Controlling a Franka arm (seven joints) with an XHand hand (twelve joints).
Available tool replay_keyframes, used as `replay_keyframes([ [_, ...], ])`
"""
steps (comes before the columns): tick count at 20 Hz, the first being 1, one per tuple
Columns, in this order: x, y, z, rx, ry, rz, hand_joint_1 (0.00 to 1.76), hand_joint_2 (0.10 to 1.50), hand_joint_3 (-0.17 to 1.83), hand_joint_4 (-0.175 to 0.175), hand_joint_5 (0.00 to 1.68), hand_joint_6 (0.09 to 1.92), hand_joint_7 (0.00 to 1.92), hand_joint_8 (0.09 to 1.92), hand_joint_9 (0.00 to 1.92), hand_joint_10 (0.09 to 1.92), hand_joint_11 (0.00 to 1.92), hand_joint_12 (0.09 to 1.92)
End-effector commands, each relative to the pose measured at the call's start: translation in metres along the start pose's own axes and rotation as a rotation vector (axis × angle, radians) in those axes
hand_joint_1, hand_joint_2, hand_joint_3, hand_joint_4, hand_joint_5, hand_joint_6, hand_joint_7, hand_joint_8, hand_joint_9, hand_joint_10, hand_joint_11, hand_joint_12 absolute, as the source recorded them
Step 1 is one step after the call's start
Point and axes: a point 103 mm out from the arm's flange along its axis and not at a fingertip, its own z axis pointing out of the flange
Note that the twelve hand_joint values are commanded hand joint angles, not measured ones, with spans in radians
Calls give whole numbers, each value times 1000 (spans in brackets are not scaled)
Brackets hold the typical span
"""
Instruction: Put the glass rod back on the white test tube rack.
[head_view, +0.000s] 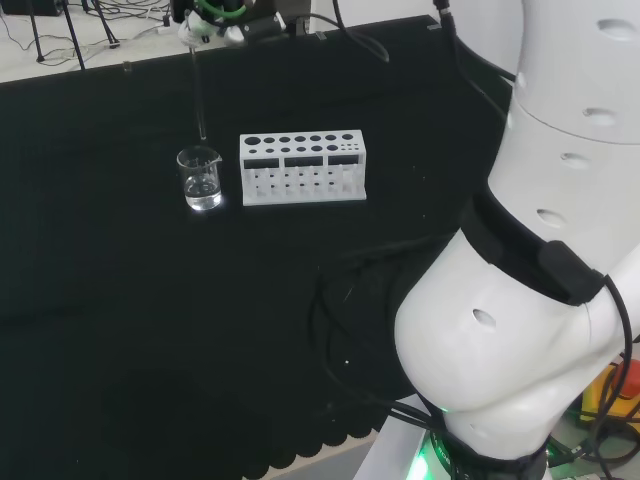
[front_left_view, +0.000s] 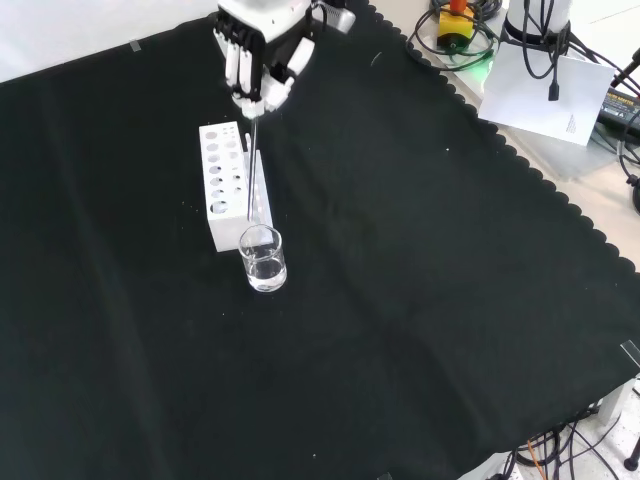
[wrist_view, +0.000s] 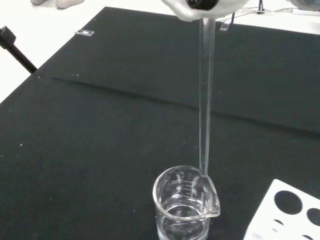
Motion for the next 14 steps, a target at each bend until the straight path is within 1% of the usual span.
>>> replay_keyframes([
  [1, -38, -26, -6, 7, 13, 86, 1328, 1041, -175, -175, 1467, 87, 1336, 687, 1709, 475, 1733, 321],
  [9, -92, -44, 6, 20, 9, 158, 1328, 1041, -175, -175, 1467, 87, 1337, 686, 1710, 474, 1733, 321],
  [14, -117, -56, 11, 26, 5, 193, 1329, 1041, -175, -175, 1467, 87, 1337, 686, 1710, 474, 1733, 320],
])
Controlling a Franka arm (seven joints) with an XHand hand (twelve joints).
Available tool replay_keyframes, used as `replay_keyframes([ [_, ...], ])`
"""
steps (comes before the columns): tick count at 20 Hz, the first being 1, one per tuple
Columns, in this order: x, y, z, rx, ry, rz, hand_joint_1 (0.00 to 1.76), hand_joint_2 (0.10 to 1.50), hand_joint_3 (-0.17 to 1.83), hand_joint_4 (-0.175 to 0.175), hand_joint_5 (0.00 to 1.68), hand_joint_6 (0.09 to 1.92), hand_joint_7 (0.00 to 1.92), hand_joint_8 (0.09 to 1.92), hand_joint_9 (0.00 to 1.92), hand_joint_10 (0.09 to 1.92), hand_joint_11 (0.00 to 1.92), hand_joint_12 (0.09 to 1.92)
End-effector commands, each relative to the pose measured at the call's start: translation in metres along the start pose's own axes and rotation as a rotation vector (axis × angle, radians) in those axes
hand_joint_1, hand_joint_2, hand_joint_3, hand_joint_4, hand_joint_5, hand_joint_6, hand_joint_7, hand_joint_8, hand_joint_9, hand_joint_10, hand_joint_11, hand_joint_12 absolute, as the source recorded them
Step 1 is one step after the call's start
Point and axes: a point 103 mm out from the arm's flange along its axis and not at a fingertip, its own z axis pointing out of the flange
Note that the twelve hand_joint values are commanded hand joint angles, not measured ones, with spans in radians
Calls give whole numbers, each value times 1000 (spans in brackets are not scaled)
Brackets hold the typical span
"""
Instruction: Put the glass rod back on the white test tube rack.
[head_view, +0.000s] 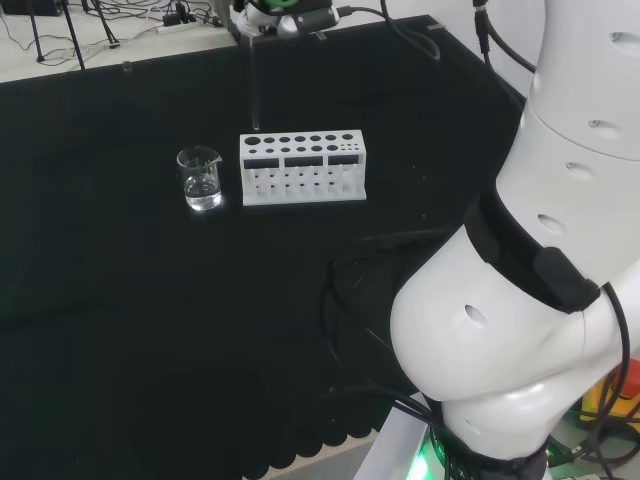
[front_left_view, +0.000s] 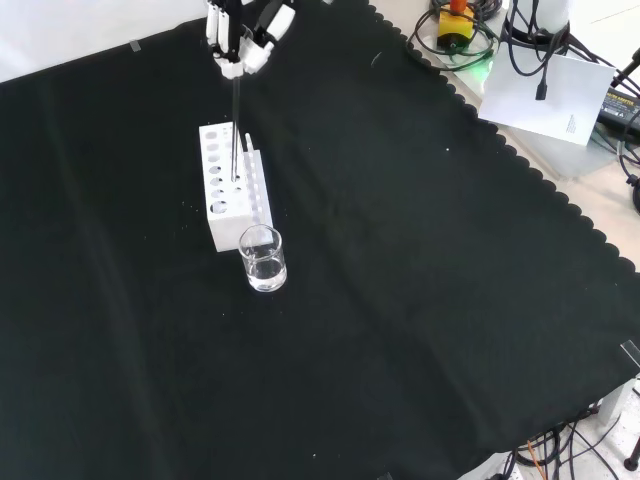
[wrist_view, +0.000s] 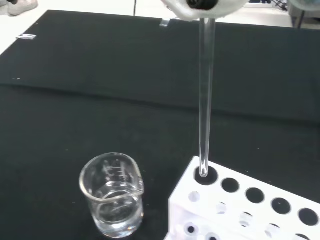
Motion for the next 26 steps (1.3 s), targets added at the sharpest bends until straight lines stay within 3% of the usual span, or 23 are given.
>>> replay_keyframes([
  [1, -54, -18, 10, 14, -5, 71, 1329, 1041, -175, -175, 1467, 87, 1337, 686, 1710, 474, 1733, 320],
  [9, -74, -23, 23, 35, 4, 85, 1329, 1041, -175, -175, 1466, 87, 1337, 685, 1710, 473, 1733, 320],
  [26, -35, -20, 23, 35, -4, 21, 1328, 1041, -175, -175, 1466, 87, 1337, 687, 1711, 471, 1734, 320],
])
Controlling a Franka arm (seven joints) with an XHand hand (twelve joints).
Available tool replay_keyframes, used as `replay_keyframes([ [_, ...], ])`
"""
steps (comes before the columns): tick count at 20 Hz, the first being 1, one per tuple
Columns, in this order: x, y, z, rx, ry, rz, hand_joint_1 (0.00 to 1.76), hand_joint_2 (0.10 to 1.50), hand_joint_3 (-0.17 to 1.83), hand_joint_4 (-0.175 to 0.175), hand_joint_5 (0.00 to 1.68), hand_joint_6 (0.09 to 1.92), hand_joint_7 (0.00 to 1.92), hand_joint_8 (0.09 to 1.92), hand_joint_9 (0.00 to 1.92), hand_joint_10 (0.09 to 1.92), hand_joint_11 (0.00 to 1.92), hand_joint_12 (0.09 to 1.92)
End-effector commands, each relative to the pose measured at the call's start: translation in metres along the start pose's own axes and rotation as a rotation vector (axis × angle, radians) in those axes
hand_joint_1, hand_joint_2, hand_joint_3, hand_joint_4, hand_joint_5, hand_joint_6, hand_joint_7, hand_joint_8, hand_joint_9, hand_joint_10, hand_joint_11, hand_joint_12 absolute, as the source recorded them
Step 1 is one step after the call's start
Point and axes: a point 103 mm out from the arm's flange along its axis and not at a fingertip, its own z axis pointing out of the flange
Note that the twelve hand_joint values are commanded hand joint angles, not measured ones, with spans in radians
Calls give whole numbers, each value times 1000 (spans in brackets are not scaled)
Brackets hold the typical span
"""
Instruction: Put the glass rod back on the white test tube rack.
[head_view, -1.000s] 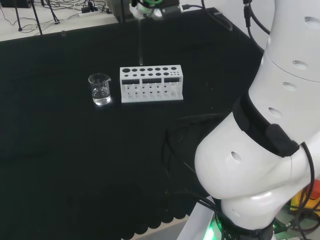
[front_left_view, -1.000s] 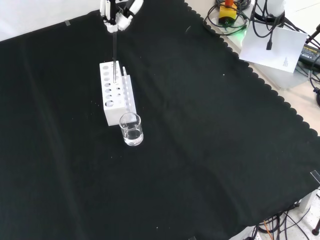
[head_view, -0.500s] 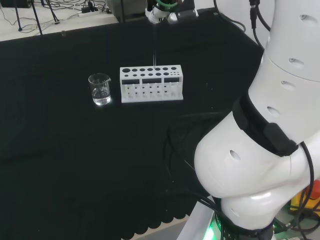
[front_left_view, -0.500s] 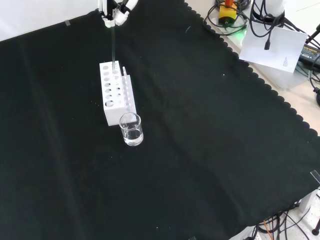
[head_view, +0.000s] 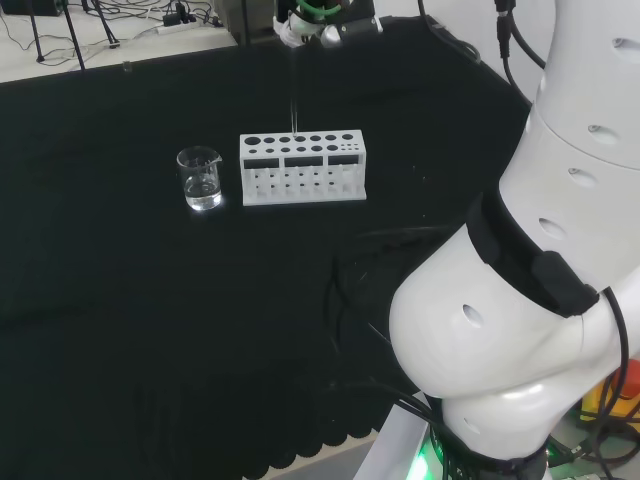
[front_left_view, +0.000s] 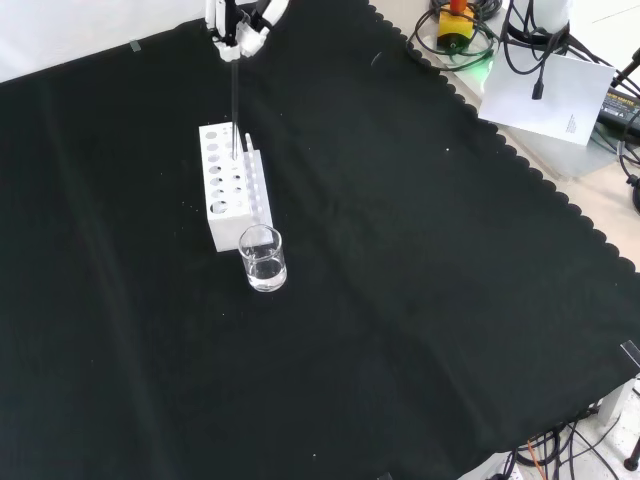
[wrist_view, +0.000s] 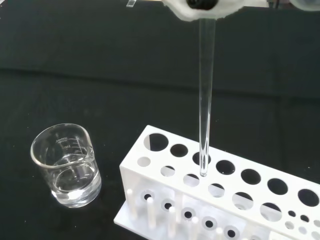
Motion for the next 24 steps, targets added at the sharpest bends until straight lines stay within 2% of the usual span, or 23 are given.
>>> replay_keyframes([
  [1, 10, 5, 7, 9, 5, -15, 1328, 1041, -175, -175, 1466, 87, 1337, 687, 1711, 471, 1734, 320],
  [14, 5, 19, 19, 28, 17, -14, 1328, 1041, -175, -175, 1465, 87, 1336, 688, 1711, 470, 1733, 319],
  [24, -1, 15, 18, 17, 17, -2, 1328, 1041, -175, -175, 1465, 87, 1337, 686, 1712, 469, 1733, 318],
])
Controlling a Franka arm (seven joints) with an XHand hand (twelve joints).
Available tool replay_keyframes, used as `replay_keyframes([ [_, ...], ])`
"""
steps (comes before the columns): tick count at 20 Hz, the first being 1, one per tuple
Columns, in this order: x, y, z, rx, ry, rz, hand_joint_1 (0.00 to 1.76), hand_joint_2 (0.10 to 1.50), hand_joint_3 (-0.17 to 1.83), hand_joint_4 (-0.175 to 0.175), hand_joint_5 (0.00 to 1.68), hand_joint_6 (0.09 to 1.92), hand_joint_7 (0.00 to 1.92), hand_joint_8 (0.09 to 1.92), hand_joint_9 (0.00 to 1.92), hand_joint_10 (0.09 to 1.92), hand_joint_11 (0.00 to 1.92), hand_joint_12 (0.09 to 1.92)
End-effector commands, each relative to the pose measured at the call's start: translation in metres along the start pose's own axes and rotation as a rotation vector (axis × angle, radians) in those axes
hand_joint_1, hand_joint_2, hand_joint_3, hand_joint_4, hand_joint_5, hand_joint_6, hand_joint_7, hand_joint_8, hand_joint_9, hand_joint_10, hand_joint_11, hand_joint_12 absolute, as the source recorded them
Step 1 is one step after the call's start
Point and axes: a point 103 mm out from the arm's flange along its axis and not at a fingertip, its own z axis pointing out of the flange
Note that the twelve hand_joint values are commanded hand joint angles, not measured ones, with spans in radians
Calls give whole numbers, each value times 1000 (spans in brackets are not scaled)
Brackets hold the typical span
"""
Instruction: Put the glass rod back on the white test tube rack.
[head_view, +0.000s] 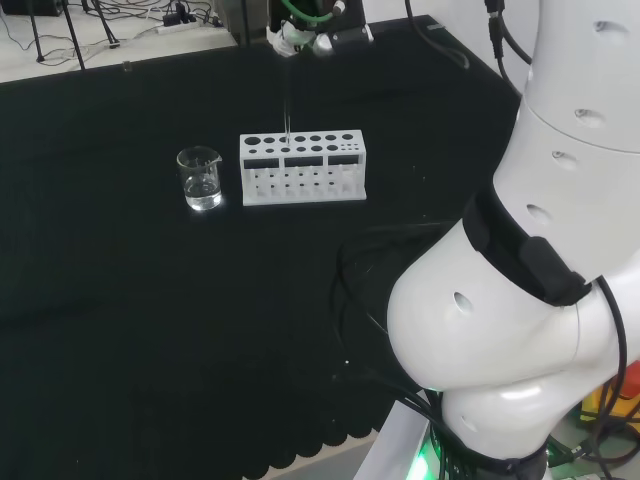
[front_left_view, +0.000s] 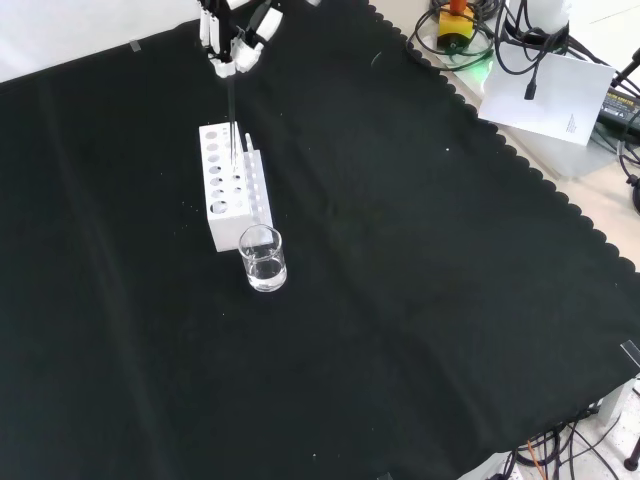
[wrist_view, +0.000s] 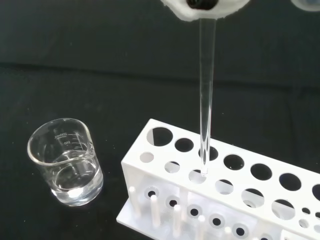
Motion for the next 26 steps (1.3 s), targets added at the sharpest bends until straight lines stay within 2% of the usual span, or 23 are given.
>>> replay_keyframes([
  [1, 0, -1, 1, -2, -7, -1, 1328, 1041, -175, -175, 1465, 87, 1337, 686, 1712, 468, 1733, 318],
  [11, -1, 1, 7, 8, -4, 4, 1328, 1041, -175, -175, 1465, 87, 1337, 686, 1712, 467, 1733, 318],
  [20, 11, 3, 4, 5, -16, -11, 1328, 1041, -175, -175, 1465, 87, 1337, 687, 1712, 467, 1733, 318],
  [26, 6, 4, 33, 55, -17, -6, 1328, 1041, -175, -175, 1465, 87, 1338, 686, 1713, 466, 1734, 318],
])
